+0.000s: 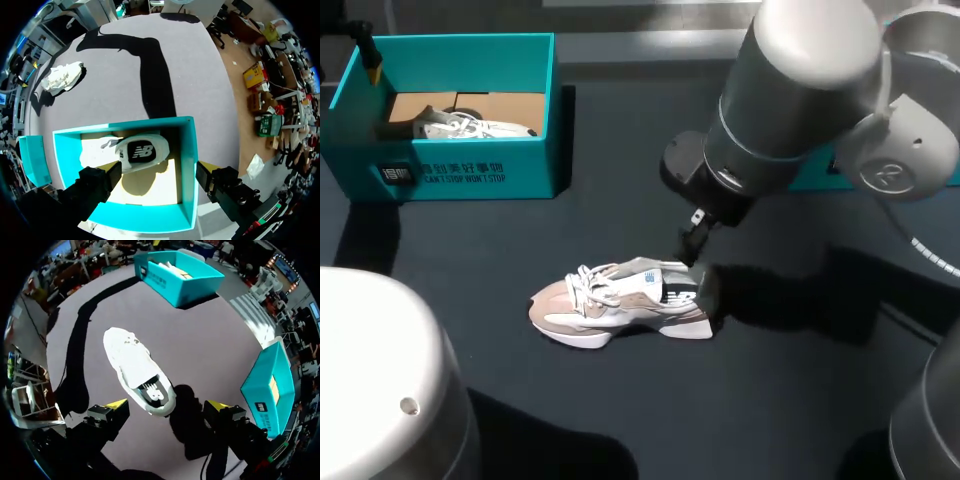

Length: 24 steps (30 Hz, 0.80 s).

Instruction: Take the shoe out of the shoebox, open the shoe tongue, remove and reinsert the insole, then place the shoe into the shoebox

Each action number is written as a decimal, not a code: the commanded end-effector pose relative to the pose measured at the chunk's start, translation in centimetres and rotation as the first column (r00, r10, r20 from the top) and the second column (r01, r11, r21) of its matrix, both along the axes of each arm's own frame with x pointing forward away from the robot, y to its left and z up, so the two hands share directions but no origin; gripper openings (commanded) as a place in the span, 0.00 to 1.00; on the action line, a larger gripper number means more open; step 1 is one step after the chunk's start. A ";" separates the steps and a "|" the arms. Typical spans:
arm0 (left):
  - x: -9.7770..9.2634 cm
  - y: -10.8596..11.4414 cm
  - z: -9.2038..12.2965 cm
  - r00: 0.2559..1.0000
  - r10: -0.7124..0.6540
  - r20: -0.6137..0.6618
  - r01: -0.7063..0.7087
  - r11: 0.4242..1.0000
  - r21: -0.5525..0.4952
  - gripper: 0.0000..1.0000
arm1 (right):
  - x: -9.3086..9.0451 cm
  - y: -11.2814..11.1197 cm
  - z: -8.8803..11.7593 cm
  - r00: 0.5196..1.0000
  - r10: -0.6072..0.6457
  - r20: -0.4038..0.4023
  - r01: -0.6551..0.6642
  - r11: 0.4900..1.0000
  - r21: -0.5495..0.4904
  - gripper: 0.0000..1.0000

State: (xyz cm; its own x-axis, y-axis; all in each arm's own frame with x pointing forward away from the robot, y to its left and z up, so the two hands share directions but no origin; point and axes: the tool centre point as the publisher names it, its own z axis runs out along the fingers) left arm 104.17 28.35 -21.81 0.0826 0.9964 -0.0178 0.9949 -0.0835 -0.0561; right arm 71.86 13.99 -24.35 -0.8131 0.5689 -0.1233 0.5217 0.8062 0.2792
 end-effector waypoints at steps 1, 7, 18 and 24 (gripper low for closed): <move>-0.1 0.0 0.0 1.000 0.000 0.003 0.000 1.000 0.002 1.00 | 0.2 -0.6 -0.5 0.985 0.169 -0.012 -0.168 0.984 0.065 1.00; -0.1 0.0 0.0 1.000 0.000 0.003 0.000 1.000 0.002 1.00 | 0.2 -0.6 -0.5 0.985 0.169 -0.012 -0.168 0.984 0.065 1.00; -0.1 0.0 0.0 1.000 0.000 0.003 0.000 1.000 0.002 1.00 | 0.0 -2.1 -0.8 0.976 0.218 0.002 -0.214 0.957 0.195 1.00; -0.1 0.0 0.0 1.000 0.000 0.003 0.000 1.000 0.002 1.00 | 0.2 -3.5 -0.8 0.947 0.321 0.023 -0.312 0.902 0.298 1.00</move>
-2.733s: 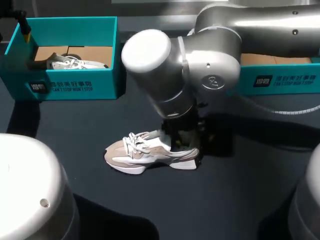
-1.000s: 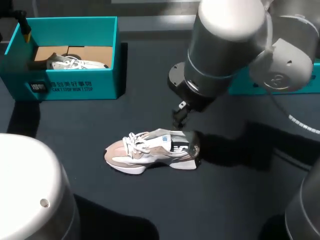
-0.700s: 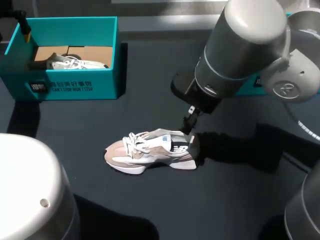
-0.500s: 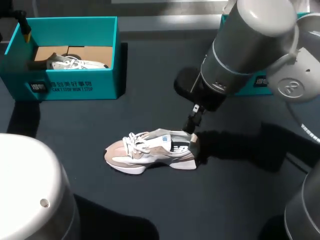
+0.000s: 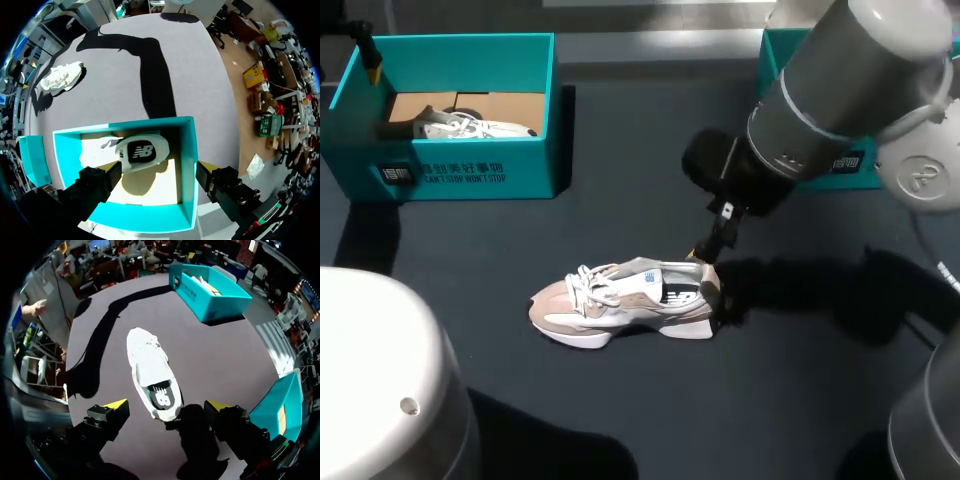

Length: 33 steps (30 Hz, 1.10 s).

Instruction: Take the shoe out of the shoebox, open the shoe tongue, remove and reinsert the insole, then place the shoe into the shoebox

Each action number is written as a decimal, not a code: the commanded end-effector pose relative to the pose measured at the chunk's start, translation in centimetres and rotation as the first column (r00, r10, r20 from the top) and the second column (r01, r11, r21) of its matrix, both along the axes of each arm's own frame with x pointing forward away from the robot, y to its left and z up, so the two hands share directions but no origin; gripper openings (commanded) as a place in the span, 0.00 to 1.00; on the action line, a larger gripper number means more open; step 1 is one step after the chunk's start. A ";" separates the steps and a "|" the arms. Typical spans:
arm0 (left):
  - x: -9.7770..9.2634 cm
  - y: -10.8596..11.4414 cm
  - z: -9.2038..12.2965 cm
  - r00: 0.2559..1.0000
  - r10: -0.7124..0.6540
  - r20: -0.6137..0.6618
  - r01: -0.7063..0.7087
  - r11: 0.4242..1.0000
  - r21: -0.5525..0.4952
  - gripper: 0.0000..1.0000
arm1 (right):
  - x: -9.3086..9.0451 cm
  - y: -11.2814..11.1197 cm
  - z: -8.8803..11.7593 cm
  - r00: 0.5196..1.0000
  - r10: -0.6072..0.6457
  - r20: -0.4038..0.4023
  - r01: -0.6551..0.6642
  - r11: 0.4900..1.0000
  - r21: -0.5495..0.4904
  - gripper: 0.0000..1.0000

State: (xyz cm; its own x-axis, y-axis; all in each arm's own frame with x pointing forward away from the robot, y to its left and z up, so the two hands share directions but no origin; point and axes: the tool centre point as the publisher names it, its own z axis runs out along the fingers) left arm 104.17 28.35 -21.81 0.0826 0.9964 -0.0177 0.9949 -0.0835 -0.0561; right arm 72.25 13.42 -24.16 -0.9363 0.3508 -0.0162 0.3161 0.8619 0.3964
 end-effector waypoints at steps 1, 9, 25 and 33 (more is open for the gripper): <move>-0.1 0.0 0.0 1.000 0.000 0.003 0.000 1.000 0.002 1.00 | -0.1 -3.1 -1.1 0.997 0.083 0.008 -0.083 0.985 0.152 1.00; -0.1 0.0 0.0 1.000 0.000 0.003 0.000 1.000 0.002 1.00 | -0.4 -3.9 -3.4 0.987 0.139 0.075 -0.155 0.948 0.278 1.00; -0.1 0.0 0.0 1.000 0.000 0.003 0.000 1.000 0.002 1.00 | -0.4 -3.9 -4.9 0.976 0.145 0.163 -0.185 0.947 0.264 1.00; -0.1 0.0 0.0 1.000 0.000 0.003 0.000 1.000 0.002 1.00 | -0.4 -3.9 -4.9 0.976 0.145 0.163 -0.185 0.947 0.264 1.00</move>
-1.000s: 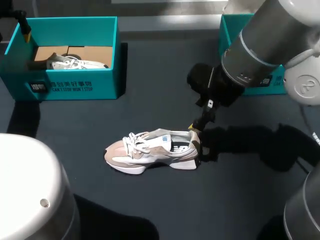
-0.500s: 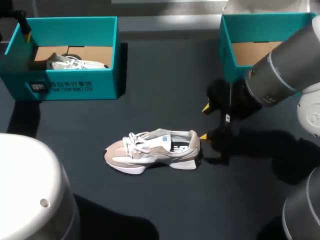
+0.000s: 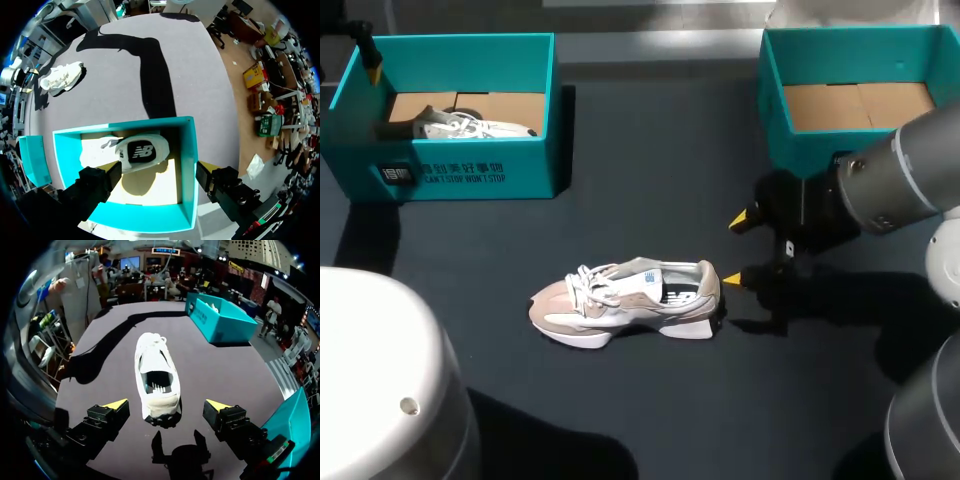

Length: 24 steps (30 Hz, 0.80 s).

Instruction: Take the shoe out of the shoebox, open the shoe tongue, remove and reinsert the insole, then place the shoe into the shoebox

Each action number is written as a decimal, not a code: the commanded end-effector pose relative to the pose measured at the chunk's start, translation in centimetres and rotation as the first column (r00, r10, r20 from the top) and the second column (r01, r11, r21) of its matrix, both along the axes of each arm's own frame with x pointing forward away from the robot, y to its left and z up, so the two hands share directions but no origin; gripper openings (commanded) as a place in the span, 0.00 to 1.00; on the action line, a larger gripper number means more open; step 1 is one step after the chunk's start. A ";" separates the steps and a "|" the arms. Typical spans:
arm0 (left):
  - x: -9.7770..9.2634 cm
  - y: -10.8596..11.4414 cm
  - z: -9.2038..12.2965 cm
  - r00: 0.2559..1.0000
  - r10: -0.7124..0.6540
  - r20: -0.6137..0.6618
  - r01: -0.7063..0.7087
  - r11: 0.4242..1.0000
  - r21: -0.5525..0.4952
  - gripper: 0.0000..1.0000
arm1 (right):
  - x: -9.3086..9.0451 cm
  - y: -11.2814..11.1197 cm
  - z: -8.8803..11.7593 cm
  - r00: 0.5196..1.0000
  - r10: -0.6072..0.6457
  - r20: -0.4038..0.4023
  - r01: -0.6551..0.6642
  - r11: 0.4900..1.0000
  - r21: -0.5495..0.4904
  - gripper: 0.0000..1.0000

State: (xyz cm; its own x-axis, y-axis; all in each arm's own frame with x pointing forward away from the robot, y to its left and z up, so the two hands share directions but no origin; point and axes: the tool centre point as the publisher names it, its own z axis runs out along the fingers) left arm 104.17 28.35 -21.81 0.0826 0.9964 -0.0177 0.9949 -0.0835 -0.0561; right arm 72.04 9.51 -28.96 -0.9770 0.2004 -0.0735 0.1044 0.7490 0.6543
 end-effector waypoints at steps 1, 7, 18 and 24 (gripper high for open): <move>-0.1 0.0 0.0 1.000 0.000 0.003 0.000 1.000 0.002 1.00 | -0.1 0.0 -0.1 1.000 0.000 0.002 0.000 1.000 0.001 1.00; -0.1 0.0 0.0 1.000 0.000 0.003 0.000 1.000 0.002 1.00 | -0.1 -0.7 -3.3 0.998 -0.013 0.069 0.010 0.999 0.040 1.00; -0.1 0.0 0.0 1.000 0.000 0.003 0.000 1.000 0.002 1.00 | 0.5 -0.9 -9.1 0.995 0.024 0.097 -0.034 0.993 0.110 1.00; -0.1 0.0 0.0 1.000 0.000 0.003 0.000 1.000 0.002 1.00 | 0.5 -1.2 -11.5 0.995 0.035 0.089 -0.048 0.989 0.143 1.00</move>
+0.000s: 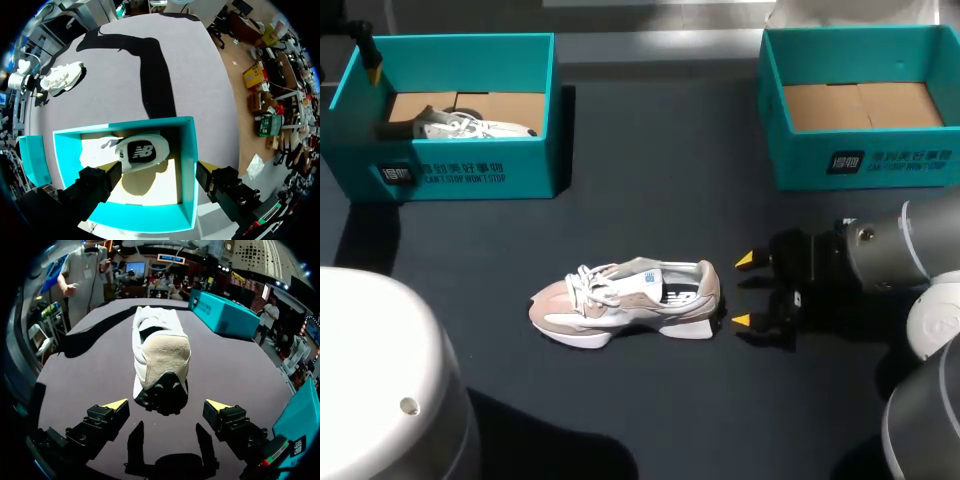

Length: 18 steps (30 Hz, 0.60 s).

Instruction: Take the shoe out of the shoebox, open the shoe tongue, remove and reinsert the insole, then place the shoe into the shoebox

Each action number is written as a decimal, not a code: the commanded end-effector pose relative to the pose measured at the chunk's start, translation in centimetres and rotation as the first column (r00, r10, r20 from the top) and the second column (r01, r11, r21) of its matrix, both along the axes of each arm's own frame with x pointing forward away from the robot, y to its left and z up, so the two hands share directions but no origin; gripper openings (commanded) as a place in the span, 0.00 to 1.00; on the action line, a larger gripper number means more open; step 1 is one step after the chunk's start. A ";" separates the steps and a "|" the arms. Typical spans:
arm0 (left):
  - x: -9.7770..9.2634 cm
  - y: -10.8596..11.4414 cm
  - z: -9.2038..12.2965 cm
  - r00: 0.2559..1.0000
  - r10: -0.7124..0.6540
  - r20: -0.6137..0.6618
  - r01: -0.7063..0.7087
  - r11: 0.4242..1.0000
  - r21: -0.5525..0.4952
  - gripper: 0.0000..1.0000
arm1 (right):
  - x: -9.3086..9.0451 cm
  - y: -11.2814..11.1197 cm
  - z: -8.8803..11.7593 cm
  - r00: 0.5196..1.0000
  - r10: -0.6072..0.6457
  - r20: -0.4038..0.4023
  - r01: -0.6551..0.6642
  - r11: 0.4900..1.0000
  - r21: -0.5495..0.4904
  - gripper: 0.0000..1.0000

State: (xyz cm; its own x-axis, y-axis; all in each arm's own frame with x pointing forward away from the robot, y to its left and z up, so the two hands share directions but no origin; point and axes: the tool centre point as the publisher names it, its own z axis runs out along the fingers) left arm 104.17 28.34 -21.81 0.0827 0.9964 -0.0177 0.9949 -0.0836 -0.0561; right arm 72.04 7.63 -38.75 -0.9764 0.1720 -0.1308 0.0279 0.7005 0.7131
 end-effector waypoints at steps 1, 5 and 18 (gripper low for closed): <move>-0.1 0.0 0.0 1.000 0.000 0.003 0.000 1.000 0.002 1.00 | 0.5 0.7 -1.7 1.000 0.006 0.013 -0.007 0.997 0.071 1.00; -0.1 0.0 0.0 1.000 0.000 0.003 0.000 1.000 0.002 1.00 | 0.5 0.7 -1.7 1.000 0.006 0.013 -0.007 0.997 0.071 1.00; -0.1 0.0 0.0 1.000 0.000 0.003 0.000 1.000 0.002 1.00 | 0.5 0.8 -1.8 1.000 0.013 0.004 -0.014 0.997 0.074 1.00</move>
